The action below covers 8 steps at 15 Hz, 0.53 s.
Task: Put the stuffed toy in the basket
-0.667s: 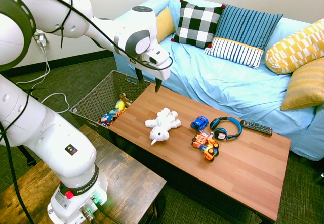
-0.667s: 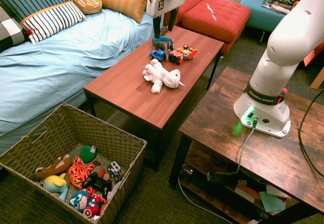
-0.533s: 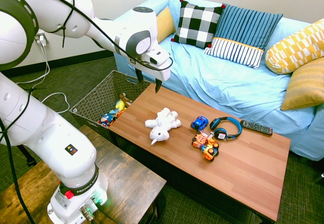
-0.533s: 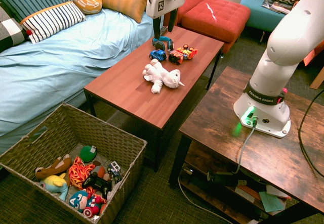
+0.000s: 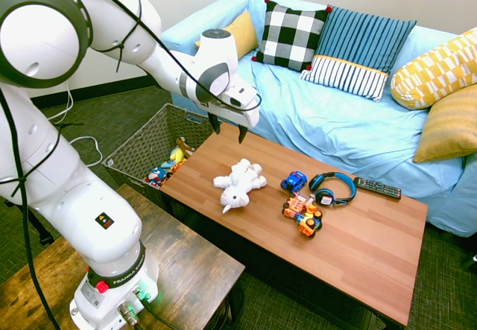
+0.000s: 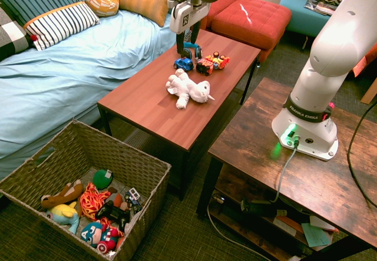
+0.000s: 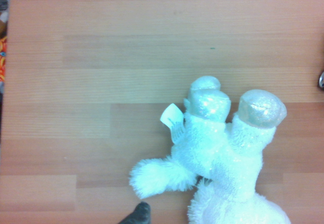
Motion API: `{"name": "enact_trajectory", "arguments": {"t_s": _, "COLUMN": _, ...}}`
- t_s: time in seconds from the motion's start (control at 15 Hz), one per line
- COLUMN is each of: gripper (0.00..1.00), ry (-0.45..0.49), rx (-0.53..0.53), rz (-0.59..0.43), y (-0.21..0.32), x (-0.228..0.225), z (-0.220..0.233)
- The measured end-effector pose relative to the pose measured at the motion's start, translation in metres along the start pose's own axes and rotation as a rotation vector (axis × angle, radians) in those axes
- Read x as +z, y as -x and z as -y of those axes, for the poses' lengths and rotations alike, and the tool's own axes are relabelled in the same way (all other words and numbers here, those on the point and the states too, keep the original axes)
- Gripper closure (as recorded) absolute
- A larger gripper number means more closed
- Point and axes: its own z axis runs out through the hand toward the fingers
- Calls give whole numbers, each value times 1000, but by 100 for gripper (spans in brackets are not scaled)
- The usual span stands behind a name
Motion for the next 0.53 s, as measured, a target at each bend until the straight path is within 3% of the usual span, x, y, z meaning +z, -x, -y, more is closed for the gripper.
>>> {"name": "enact_trajectory", "arguments": {"t_s": 0.53, "gripper": 0, "ry": 33, "rx": 36, "rz": 1, "y": -19, "x": 107, "z": -50}}
